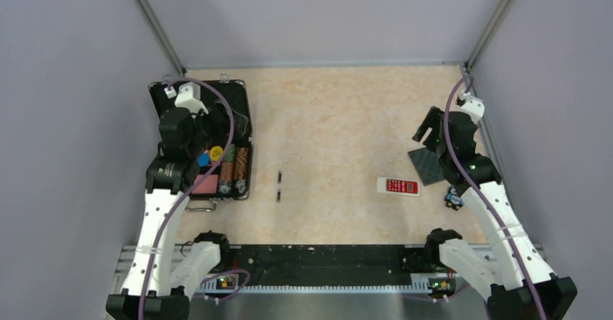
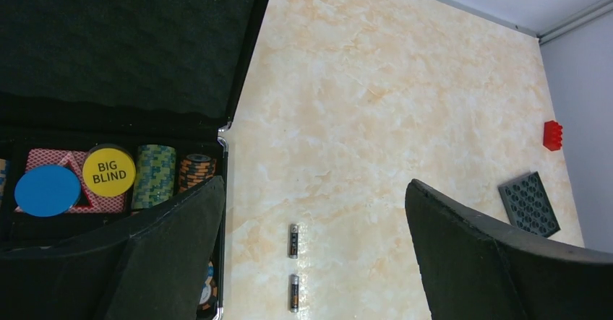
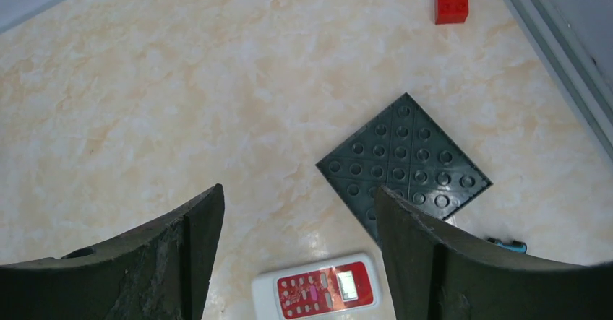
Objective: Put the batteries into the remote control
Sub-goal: Move the remote control to the center of the board.
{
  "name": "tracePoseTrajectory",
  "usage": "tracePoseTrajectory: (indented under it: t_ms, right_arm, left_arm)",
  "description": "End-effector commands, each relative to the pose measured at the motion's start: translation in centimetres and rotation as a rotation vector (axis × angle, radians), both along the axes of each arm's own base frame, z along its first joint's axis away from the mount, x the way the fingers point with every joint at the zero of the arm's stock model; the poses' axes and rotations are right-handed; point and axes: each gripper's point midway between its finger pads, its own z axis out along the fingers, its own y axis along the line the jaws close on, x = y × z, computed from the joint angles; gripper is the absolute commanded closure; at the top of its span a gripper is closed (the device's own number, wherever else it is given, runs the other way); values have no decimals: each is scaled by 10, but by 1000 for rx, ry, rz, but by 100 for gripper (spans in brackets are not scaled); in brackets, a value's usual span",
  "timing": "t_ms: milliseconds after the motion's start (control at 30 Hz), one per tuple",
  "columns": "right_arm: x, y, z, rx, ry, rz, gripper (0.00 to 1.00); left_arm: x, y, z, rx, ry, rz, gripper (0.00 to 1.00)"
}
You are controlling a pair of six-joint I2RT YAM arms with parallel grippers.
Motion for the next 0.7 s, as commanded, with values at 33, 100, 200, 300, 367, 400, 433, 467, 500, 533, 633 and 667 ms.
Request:
tracePoseTrajectory:
  t_ms: [33,100,200,300,367,400,433,467,500,533,633,667]
  right_arm:
    - [-11,-13,-4,71,44,-148,27]
    - [-15,-11,-5,65,56,-124,26]
    - [-23,-12,-10,53,69,-115,23]
    - [-32,-15,-20,44,114,-121,15]
    - [-34,-12,-28,49,144,-108,11]
    - [-35,-11,-34,47,160,-106,10]
    - [-35,-12,-39,41,177,-112,9]
    - [-36,-14,-43,33,195,-121,8]
    - [-38,-16,-49,24,220,-135,8]
    - [-39,-18,-53,15,240,-149,8]
    - [-37,-21,-65,-12,297,-168,7]
    - [-35,-21,-70,-19,316,-173,7]
  left_arm:
    - [-5,-1,17,-20,-69,-3,1]
    - [-7,-5,14,-20,-52,-28,1]
    - [-10,-11,7,-32,-16,-65,1]
    - [-13,-16,4,-47,-7,-90,1]
    - [-16,-19,2,-56,-5,-107,1]
    - [-16,-21,1,-61,-8,-116,1]
    - [-17,-22,0,-66,-8,-119,1]
    - [-16,-22,-2,-73,-9,-120,1]
    - [-16,-23,-3,-80,-7,-121,1]
    - [-15,-24,-5,-89,-5,-123,1]
    - [-12,-28,-8,-115,2,-133,1]
    - [-11,-29,-9,-123,4,-136,1]
